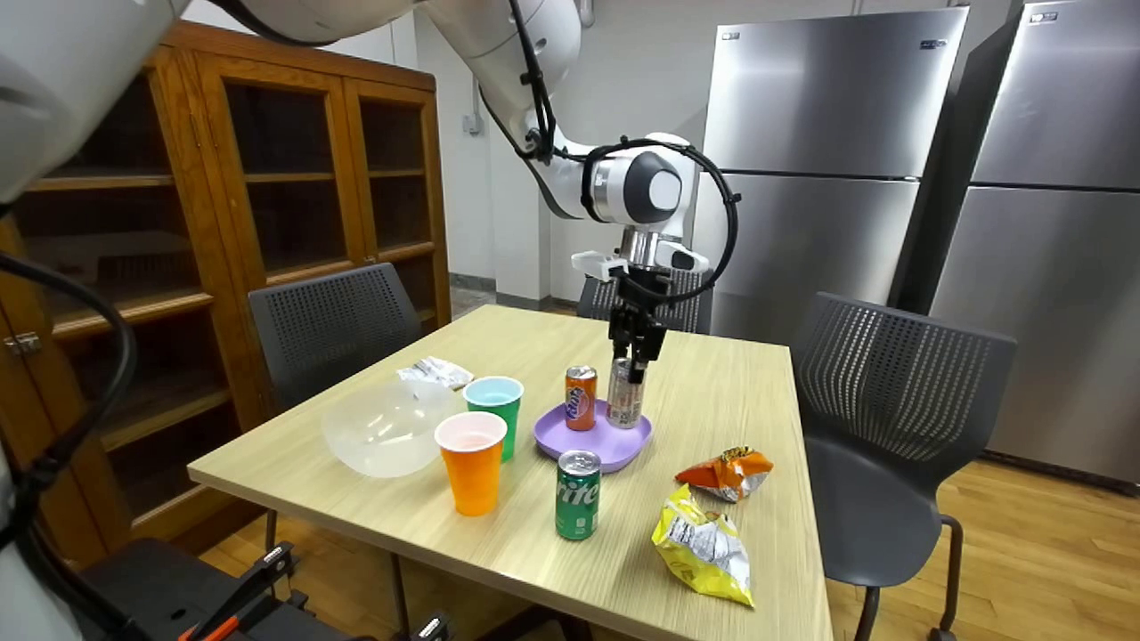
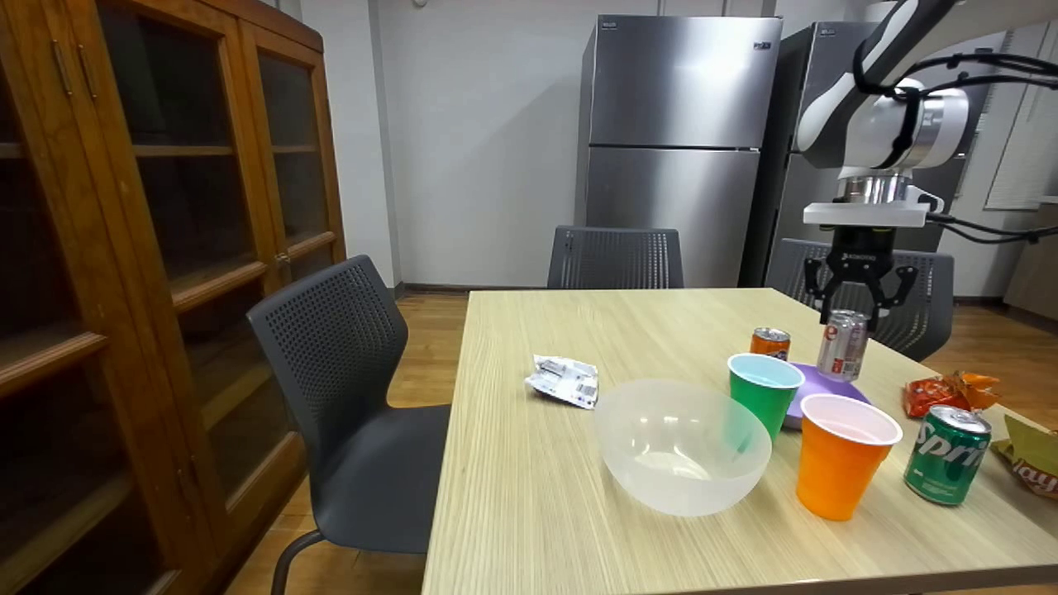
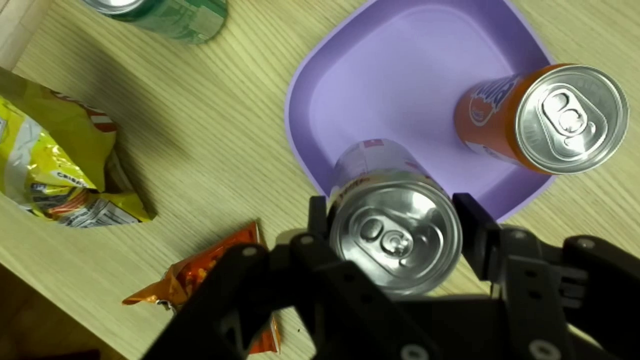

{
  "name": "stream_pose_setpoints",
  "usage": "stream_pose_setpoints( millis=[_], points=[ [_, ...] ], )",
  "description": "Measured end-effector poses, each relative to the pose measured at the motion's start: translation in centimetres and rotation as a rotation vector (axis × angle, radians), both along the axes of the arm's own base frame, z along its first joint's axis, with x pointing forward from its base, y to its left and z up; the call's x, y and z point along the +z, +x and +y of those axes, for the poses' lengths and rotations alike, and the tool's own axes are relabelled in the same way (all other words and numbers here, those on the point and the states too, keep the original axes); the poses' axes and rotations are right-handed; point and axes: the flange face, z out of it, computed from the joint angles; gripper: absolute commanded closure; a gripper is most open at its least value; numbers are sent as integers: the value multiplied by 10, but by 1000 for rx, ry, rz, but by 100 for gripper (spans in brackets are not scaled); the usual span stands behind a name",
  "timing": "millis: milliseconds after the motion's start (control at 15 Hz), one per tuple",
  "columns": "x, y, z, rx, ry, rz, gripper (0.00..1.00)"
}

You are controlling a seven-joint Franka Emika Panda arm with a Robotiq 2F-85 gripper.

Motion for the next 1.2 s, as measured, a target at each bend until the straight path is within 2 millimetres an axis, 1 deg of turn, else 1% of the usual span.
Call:
stream_pose_setpoints(
  millis=[467, 1200],
  points=[
    [-16, 2, 1, 3, 0, 17, 62],
    [-36, 28, 1, 22, -15, 7, 62]
  ],
)
